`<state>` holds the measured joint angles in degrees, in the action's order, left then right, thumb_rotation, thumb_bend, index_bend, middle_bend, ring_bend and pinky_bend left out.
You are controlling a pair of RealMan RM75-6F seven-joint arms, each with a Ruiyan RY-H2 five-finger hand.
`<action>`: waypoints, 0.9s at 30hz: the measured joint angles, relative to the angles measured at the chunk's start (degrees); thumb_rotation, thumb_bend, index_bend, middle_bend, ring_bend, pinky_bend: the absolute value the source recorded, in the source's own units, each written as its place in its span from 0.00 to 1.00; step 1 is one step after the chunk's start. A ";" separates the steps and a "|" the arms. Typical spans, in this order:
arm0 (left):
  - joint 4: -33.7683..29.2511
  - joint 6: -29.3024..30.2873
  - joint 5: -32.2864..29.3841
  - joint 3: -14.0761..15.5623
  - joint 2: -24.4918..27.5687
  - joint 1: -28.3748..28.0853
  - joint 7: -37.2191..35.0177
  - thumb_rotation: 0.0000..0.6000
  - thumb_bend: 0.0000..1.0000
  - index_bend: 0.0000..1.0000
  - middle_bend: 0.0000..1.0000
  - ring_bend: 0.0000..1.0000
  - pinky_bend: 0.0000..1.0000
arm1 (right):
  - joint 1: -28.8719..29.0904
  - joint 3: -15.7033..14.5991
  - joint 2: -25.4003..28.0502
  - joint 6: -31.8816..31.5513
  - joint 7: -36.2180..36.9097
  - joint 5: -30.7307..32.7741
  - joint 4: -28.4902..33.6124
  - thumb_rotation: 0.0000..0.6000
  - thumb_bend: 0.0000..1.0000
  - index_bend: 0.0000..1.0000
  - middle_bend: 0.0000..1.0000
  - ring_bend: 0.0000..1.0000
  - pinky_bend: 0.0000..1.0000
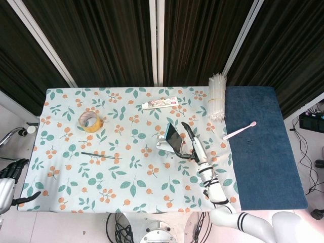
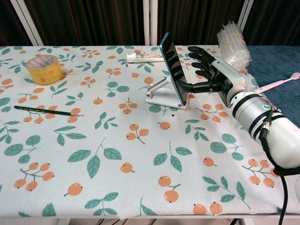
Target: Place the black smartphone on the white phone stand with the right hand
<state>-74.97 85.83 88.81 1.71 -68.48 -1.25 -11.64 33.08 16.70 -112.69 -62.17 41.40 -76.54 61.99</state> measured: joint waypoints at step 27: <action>-4.28 1.12 0.52 -0.26 0.93 0.15 4.65 0.75 0.02 0.10 0.09 0.11 0.22 | -26.00 -14.58 39.53 -22.29 -45.45 -2.58 18.62 1.00 0.14 0.00 0.00 0.00 0.00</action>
<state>-79.26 86.95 89.33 1.44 -67.55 -1.09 -6.99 7.09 2.12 -73.16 -84.46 -4.06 -79.12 80.61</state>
